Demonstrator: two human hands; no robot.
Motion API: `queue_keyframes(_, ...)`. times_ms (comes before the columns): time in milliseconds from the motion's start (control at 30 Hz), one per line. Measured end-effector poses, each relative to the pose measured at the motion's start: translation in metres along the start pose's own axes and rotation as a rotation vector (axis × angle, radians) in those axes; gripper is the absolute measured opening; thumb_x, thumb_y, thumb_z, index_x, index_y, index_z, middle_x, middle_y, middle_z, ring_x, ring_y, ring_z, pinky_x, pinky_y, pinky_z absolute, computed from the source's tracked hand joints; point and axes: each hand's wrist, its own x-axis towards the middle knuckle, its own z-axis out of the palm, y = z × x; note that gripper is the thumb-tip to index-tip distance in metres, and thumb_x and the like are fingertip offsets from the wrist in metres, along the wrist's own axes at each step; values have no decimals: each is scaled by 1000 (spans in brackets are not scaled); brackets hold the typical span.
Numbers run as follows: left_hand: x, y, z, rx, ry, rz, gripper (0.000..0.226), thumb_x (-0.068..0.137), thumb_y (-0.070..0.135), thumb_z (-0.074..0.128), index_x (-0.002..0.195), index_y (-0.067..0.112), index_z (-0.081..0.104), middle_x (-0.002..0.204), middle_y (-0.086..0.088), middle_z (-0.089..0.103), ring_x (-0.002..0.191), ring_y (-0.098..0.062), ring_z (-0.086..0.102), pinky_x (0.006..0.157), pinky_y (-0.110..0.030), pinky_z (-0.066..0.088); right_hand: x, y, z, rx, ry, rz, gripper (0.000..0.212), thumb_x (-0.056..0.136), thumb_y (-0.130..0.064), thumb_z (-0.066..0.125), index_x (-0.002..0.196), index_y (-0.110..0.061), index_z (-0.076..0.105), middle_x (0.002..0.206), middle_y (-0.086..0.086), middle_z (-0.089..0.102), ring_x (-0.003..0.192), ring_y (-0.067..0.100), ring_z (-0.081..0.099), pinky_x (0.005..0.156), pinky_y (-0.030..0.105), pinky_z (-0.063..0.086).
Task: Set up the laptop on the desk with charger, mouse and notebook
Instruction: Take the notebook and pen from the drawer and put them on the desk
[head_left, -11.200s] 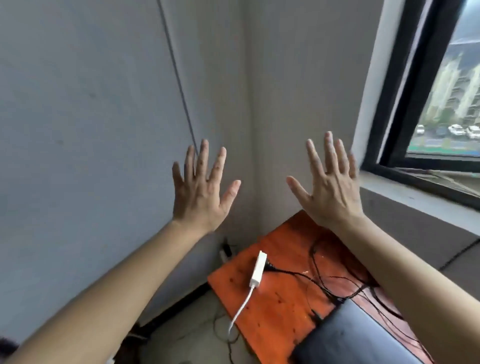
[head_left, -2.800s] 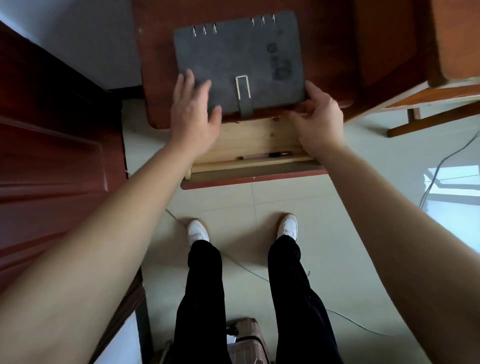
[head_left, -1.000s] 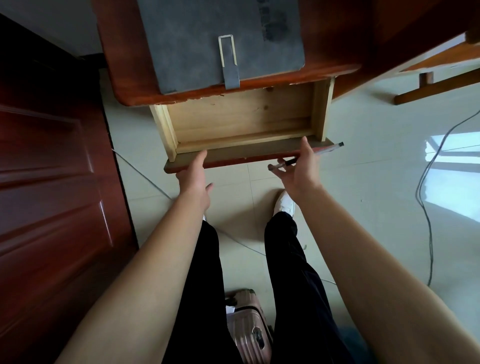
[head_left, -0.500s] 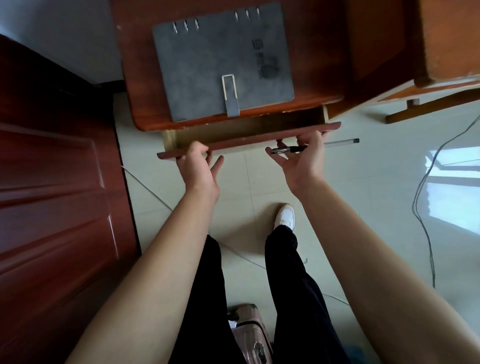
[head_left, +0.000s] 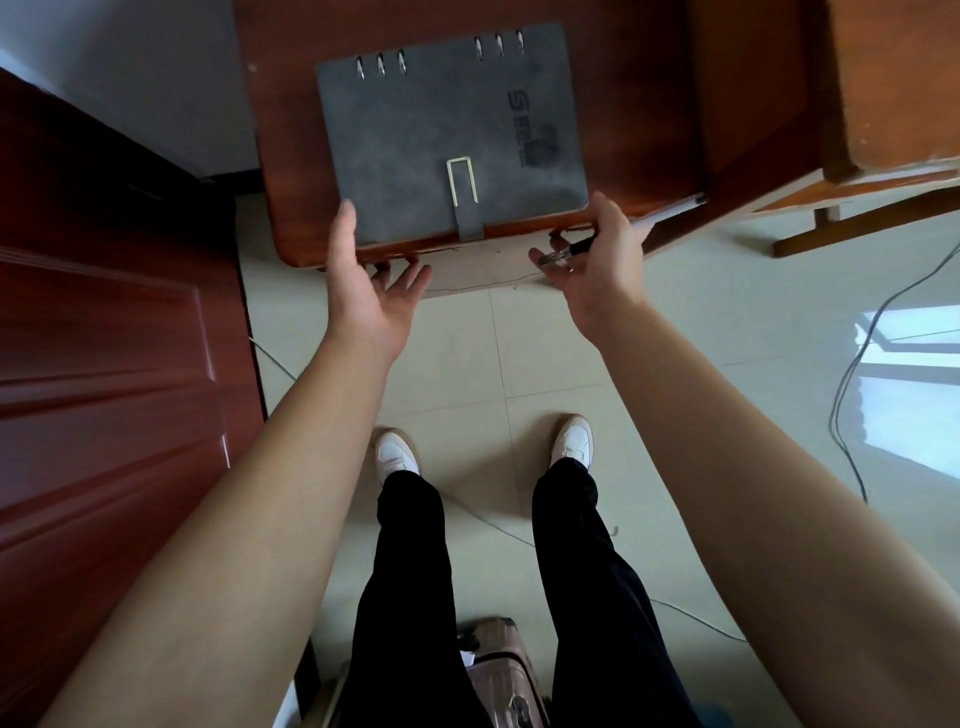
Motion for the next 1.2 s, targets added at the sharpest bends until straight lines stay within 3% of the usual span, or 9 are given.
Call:
queue_keyframes(133, -1, 7, 24, 236, 148, 9, 78, 62, 64, 83, 120, 21, 55, 123, -7, 49, 100, -25, 63, 79, -43, 62, 0, -3, 7, -50, 39, -19, 62, 100, -33, 61, 151, -19, 30, 139, 16, 49, 114, 34, 63, 82, 53, 63)
queue_keyframes(434, 2, 6, 15, 334, 149, -29, 63, 72, 55, 81, 114, 19, 51, 129, -7, 49, 103, -26, 65, 74, -44, 63, -24, 29, 40, -138, -127, 126, 42, 102, -44, 55, 128, -18, 35, 113, 12, 52, 112, 37, 65, 79, 48, 64)
queue_keyframes(567, -3, 7, 16, 477, 269, -16, 93, 67, 66, 79, 137, 19, 39, 132, -1, 48, 117, -26, 57, 90, -43, 57, -24, 30, 45, -172, -87, 124, 47, 102, -46, 55, 132, -12, 41, 114, 16, 57, 109, 36, 66, 82, 48, 63)
queue_keyframes(634, -6, 7, 12, 654, 472, 131, 122, 58, 70, 82, 150, 19, 21, 148, -4, 39, 133, -28, 43, 102, -41, 42, -23, 30, 46, -192, -75, 122, 44, 103, -46, 53, 130, -12, 44, 107, 14, 57, 101, 32, 66, 83, 47, 62)
queue_keyframes(734, -16, 15, 1, 1032, 604, 628, 141, 52, 66, 84, 157, 14, 5, 161, -17, 11, 146, -34, 19, 113, -50, 25, -24, 31, 45, -210, -72, 130, 42, 104, -45, 52, 129, -13, 44, 102, 9, 55, 94, 28, 65, 80, 43, 62)
queue_keyframes(801, -17, 29, 0, 1244, 513, 975, 133, 56, 61, 81, 157, 11, 11, 161, -24, 11, 147, -37, 17, 115, -50, 22, -24, 31, 44, -222, -91, 131, 46, 103, -45, 52, 134, -13, 42, 106, 7, 53, 99, 27, 67, 78, 41, 62)
queue_keyframes(901, 1, 57, 26, 1536, 240, 1173, 117, 70, 62, 70, 157, 11, 11, 163, -24, 9, 150, -37, 14, 117, -49, 17, -23, 31, 40, -276, -128, 130, 55, 103, -47, 52, 146, -17, 35, 116, 3, 50, 110, 28, 66, 81, 40, 62)
queue_keyframes(1034, 39, 93, 87, 1845, -140, 1086, 100, 83, 57, 60, 158, 19, 7, 166, -16, 3, 152, -33, 8, 121, -44, 11, -20, 33, 31, -218, -168, 140, 55, 101, -35, 58, 148, -18, 34, 132, 6, 52, 114, 26, 61, 96, 44, 57)
queue_keyframes(1201, 67, 82, 125, 2158, -191, 873, 89, 86, 73, 45, 157, 34, 8, 166, -7, 9, 151, -33, 10, 121, -54, 8, -21, 38, 23, -53, -258, 147, 19, 92, -13, 52, 109, -16, 46, 78, -2, 58, 77, 18, 55, 107, 56, 48)
